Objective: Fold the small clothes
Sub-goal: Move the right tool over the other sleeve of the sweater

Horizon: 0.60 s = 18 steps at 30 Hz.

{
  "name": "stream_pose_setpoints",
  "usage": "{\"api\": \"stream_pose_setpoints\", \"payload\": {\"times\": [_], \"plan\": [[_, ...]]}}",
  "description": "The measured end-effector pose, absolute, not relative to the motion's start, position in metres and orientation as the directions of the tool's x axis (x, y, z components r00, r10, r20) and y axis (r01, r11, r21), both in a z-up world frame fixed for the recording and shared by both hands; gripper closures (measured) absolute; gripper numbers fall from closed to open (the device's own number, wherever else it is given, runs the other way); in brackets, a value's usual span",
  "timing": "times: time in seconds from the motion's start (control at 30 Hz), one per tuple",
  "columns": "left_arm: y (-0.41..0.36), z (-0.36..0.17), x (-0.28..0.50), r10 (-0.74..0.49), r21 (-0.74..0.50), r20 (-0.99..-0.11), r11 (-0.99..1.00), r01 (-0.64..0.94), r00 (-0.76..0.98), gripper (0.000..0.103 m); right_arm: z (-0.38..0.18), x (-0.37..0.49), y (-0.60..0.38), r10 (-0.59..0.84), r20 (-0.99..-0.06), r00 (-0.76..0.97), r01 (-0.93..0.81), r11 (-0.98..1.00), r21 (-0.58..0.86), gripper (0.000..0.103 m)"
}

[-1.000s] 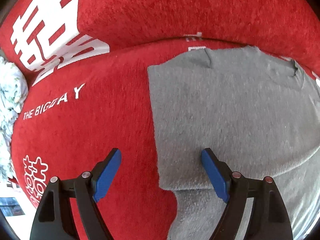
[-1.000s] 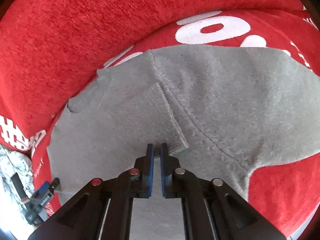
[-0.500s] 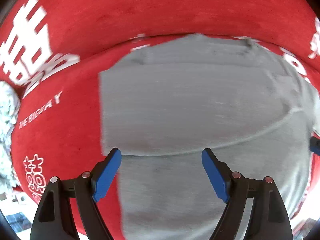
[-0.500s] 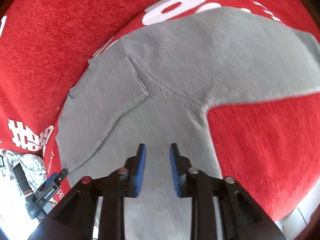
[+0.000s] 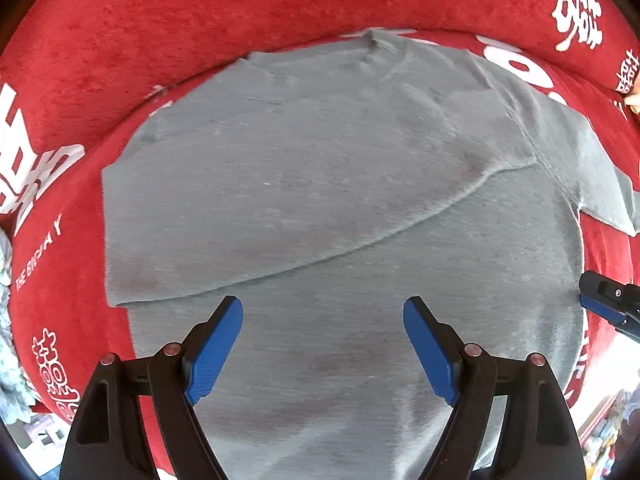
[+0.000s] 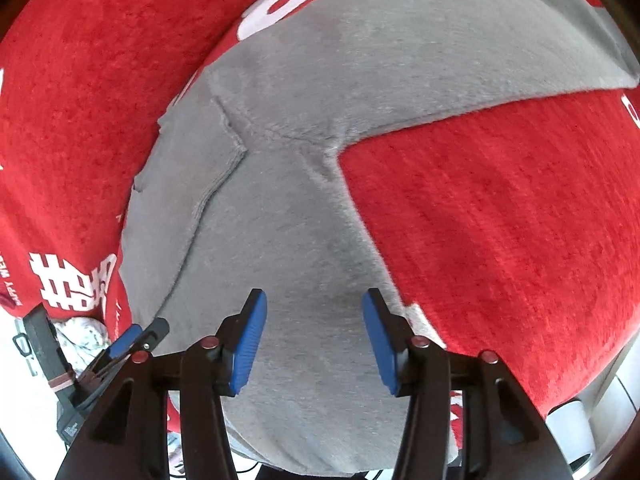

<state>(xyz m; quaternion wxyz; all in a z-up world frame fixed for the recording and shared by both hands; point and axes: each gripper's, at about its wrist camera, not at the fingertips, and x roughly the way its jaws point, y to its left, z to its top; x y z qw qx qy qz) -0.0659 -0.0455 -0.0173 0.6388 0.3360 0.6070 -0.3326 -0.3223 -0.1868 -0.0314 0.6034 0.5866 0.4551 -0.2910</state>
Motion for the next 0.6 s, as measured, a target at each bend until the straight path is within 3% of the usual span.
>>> {"api": "stream_pose_setpoints", "payload": {"times": [0.1,0.3,0.33,0.37,0.43,0.6], "plan": [[-0.054,-0.023,-0.075,-0.004,0.008,-1.0,0.549,0.836,0.012,0.019,-0.031,-0.331,-0.191,0.176,-0.886,0.429,0.884,0.122,0.452,0.04],[-0.075,-0.022,-0.099,-0.019,0.005,-1.0,0.503,0.864,0.017,0.018,-0.031,-0.352,-0.204,0.15,-0.88,0.45,0.882,0.077,0.464,0.039],[-0.078,-0.021,-0.102,-0.025,0.001,-1.0,0.5,0.866,0.015,0.003,-0.031,-0.355,-0.206,0.146,-0.88,0.453,0.882,0.069,0.466,0.038],[-0.083,-0.02,-0.106,-0.029,0.003,-0.999,0.498,0.867,0.02,0.0,-0.032,-0.36,-0.21,0.139,-0.878,0.458,0.881,0.057,0.469,0.037],[-0.088,-0.019,-0.112,-0.031,0.005,-0.999,0.486,0.874,0.023,0.0,-0.032,-0.367,-0.214,0.13,-0.873,0.47,0.878,0.039,0.478,0.028],[-0.104,-0.021,-0.127,-0.011,-0.005,-1.0,0.461,0.887,0.0,0.0,-0.031,-0.388,-0.223,0.097,-0.862,0.498,0.866,-0.004,0.5,0.026]]}}
